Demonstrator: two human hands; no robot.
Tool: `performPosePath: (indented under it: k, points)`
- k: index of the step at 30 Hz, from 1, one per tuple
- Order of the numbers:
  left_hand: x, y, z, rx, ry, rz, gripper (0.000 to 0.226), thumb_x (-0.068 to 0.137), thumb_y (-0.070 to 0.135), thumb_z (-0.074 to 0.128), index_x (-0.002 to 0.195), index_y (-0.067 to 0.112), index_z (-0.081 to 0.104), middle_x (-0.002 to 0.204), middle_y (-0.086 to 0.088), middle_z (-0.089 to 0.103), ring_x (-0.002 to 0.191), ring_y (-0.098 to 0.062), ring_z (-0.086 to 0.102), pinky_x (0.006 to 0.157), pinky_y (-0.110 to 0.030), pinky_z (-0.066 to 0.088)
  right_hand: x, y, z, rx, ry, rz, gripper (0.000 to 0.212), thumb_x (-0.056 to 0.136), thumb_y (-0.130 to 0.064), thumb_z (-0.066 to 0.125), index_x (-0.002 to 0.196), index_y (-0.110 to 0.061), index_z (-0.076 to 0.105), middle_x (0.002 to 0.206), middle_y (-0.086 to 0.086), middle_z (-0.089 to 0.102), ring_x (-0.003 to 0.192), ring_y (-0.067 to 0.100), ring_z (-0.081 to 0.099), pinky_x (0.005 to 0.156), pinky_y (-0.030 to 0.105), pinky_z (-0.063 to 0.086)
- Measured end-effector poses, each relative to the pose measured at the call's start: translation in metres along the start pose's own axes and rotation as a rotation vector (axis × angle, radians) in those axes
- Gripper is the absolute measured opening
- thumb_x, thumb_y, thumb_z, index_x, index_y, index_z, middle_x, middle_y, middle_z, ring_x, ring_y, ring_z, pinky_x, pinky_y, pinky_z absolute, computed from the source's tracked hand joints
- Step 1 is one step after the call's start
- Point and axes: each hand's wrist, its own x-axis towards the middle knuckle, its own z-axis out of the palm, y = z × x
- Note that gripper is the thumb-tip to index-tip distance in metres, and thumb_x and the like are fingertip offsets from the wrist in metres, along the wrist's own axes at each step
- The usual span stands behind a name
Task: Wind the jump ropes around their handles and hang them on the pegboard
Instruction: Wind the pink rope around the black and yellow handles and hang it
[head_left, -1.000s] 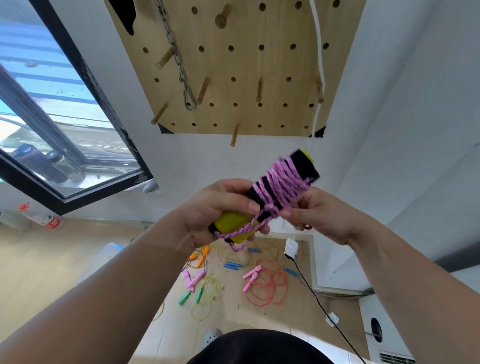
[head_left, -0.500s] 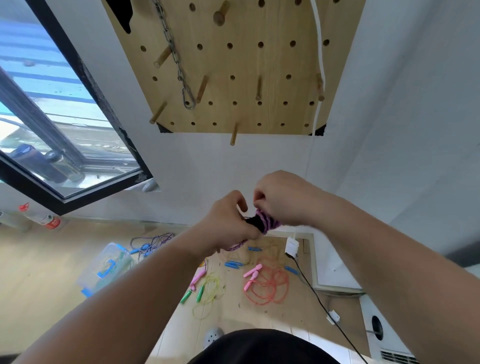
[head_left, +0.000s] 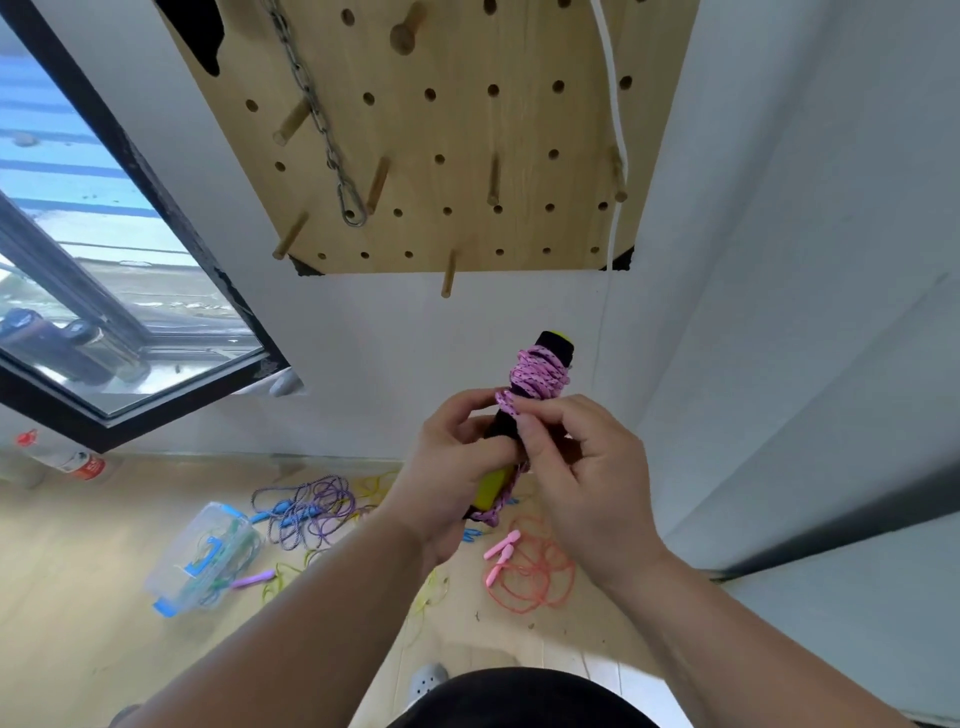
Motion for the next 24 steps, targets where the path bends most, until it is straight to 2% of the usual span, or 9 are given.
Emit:
performPosePath:
  k: [1,3,5,9,12,15,18,20,24]
  points:
    - [0.0,0.001,0.001,-0.002,0.016,0.005,0.039,0.077,0.004,0.062,0.115,0.014,0.069,0.106,-0.023,0.073,0.101,-0.05,0.067,0.089,-0.063,0.053,-0.002,0.0,-0.001,0.067,0.003,0.056,0.016,0.097,-0.015,0.065,0.104,-0.024,0.076,0.094,-0.012,0.072,0.093,0.012,0.07,0.078,0.024,0.056]
    - [0.0,0.003,0.005,-0.027,0.058,0.012,0.025,0.087,0.018,0.06,0.11,0.018,0.07,0.099,-0.021,0.072,0.088,-0.038,0.067,0.075,-0.049,0.054,-0.002,0.001,-0.004,0.201,-0.004,0.169,0.013,0.095,-0.014,0.068,0.099,-0.025,0.075,0.09,-0.007,0.074,0.089,0.018,0.072,0.078,0.035,0.06]
    - [-0.001,0.004,0.011,0.002,0.106,0.019,0.016,0.101,0.027,0.055,0.106,0.02,0.069,0.1,-0.023,0.07,0.084,-0.03,0.064,0.073,-0.044,0.051,0.0,0.003,-0.008,0.254,-0.033,0.236,0.013,0.091,-0.011,0.073,0.092,-0.024,0.075,0.085,-0.004,0.074,0.084,0.018,0.072,0.076,0.033,0.06]
    - [-0.001,0.0,0.016,0.002,0.138,0.031,0.016,0.104,0.022,0.053,0.105,0.019,0.069,0.099,-0.014,0.075,0.087,-0.025,0.07,0.077,-0.043,0.055,0.001,0.005,-0.01,0.212,-0.134,0.178,0.021,0.084,-0.005,0.078,0.087,-0.026,0.079,0.086,-0.01,0.067,0.085,0.012,0.067,0.07,0.015,0.049]
    - [-0.001,-0.002,0.016,-0.016,0.135,0.02,0.025,0.105,0.017,0.046,0.112,0.021,0.07,0.105,-0.009,0.076,0.099,-0.026,0.072,0.084,-0.044,0.058,-0.002,0.008,-0.008,0.212,-0.124,0.184,0.018,0.085,-0.007,0.078,0.089,-0.024,0.078,0.091,-0.009,0.066,0.089,0.016,0.067,0.069,0.023,0.054]
    - [-0.001,-0.002,0.018,0.017,0.121,0.012,0.034,0.107,0.016,0.041,0.121,0.028,0.069,0.111,-0.003,0.076,0.11,-0.022,0.07,0.097,-0.046,0.056,-0.001,0.008,-0.008,0.242,-0.066,0.302,0.019,0.082,-0.011,0.082,0.089,-0.024,0.07,0.087,-0.006,0.067,0.084,0.016,0.067,0.068,0.035,0.058]
    - [-0.001,-0.003,0.021,0.055,0.134,0.048,0.035,0.108,0.019,0.04,0.122,0.035,0.068,0.114,0.005,0.075,0.113,-0.015,0.069,0.104,-0.047,0.052,0.003,0.008,-0.011,0.209,-0.045,0.337,0.033,0.078,-0.015,0.086,0.1,-0.031,0.069,0.095,-0.01,0.067,0.091,0.011,0.066,0.071,0.029,0.057]
    - [-0.001,-0.004,0.021,0.083,0.135,0.068,0.033,0.109,0.024,0.041,0.124,0.037,0.067,0.116,0.007,0.074,0.115,-0.013,0.067,0.106,-0.048,0.051,0.005,0.009,-0.013,0.134,-0.072,0.26,0.032,0.078,-0.019,0.086,0.102,-0.032,0.069,0.103,-0.013,0.065,0.099,0.011,0.065,0.074,0.025,0.055]
    - [0.001,-0.008,0.018,0.118,0.123,0.082,0.03,0.108,0.031,0.044,0.125,0.041,0.067,0.119,0.01,0.073,0.118,-0.012,0.065,0.108,-0.049,0.049,0.008,0.009,-0.013,0.1,-0.108,0.173,0.026,0.08,-0.018,0.084,0.099,-0.028,0.07,0.105,-0.014,0.061,0.102,0.013,0.064,0.078,0.024,0.055]
